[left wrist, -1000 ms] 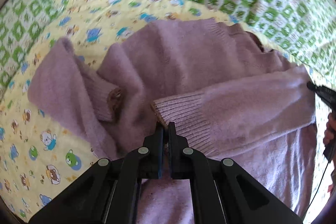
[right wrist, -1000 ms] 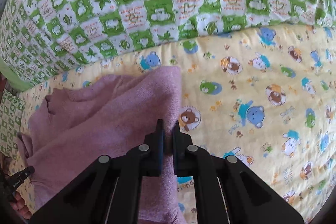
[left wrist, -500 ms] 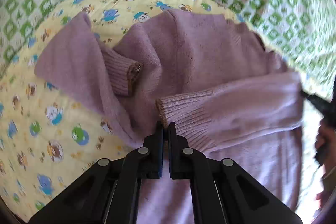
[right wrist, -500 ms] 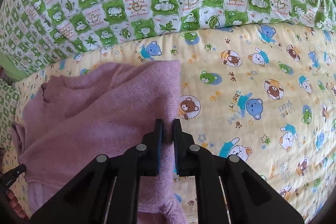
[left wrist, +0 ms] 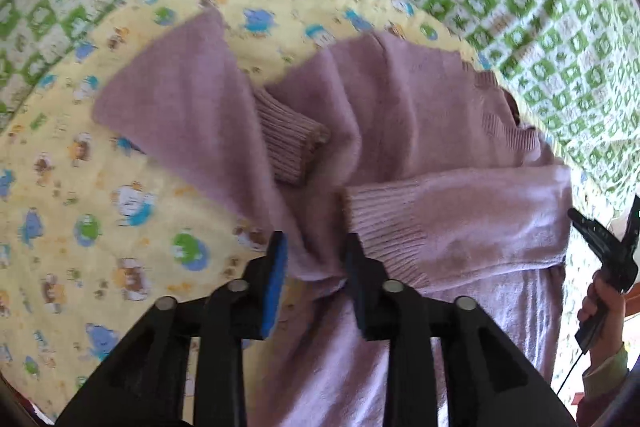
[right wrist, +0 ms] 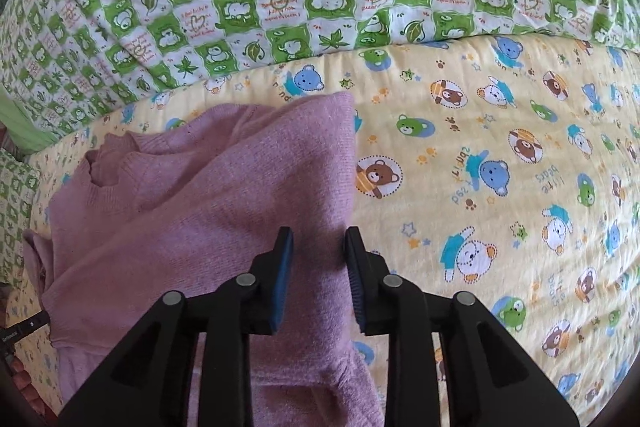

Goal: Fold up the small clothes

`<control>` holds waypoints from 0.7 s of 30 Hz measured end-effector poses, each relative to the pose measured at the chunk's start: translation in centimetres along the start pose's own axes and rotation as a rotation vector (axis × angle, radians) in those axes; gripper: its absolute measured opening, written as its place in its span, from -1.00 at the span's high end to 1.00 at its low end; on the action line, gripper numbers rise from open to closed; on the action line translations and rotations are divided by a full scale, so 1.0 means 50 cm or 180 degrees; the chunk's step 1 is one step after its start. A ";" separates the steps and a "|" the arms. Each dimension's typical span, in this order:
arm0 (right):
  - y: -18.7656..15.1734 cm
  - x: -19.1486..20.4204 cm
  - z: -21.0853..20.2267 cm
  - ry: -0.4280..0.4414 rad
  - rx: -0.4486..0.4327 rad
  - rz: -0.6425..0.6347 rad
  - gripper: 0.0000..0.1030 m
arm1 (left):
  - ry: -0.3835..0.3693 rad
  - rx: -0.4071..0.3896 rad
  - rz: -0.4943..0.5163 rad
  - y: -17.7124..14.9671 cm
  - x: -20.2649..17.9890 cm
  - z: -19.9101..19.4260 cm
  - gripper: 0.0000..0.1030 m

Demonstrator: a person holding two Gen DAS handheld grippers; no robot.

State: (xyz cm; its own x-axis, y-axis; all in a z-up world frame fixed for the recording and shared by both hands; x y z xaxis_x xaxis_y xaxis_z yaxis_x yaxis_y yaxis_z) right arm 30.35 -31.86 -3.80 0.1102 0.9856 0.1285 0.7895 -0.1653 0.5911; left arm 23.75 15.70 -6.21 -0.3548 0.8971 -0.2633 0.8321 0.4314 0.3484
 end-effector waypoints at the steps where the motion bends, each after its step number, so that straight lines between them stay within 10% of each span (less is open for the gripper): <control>1: -0.005 0.000 -0.008 0.0011 -0.0015 0.0008 0.40 | 0.0083 -0.0040 -0.0018 0.000 0.009 -0.013 0.16; 15: -0.139 0.125 -0.063 0.0514 0.0270 -0.0051 0.39 | 0.0718 -0.0151 -0.0237 0.095 0.060 0.022 -0.31; 17: -0.157 0.144 -0.056 0.0580 0.0347 -0.0060 0.39 | 0.1072 -0.0100 -0.0188 0.122 0.071 0.059 -0.06; 18: -0.164 0.153 -0.053 0.0612 0.0378 -0.0066 0.39 | 0.1149 -0.0064 -0.0174 0.128 0.079 0.072 0.61; 21: -0.181 0.175 -0.055 0.0718 0.0453 -0.0086 0.39 | 0.0989 -0.0065 -0.0296 0.135 0.099 0.067 0.78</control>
State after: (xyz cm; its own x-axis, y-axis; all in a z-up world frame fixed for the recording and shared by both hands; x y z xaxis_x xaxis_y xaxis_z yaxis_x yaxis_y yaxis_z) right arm 22.53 -21.82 -5.85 -0.0367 0.9539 0.2979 0.8690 -0.1167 0.4808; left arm 29.05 22.75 -8.16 -0.5447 0.8386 -0.0088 0.7824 0.5120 0.3546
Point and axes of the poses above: each gripper's, at about its wrist camera, not at the fingertips, and z roughly the way its jaws point, x to its left, y to its top, the point moved 2 cm from there along z, roughly the way its jaws point, and after that the axes turned 2 degrees about x, right-handed, at the moved point
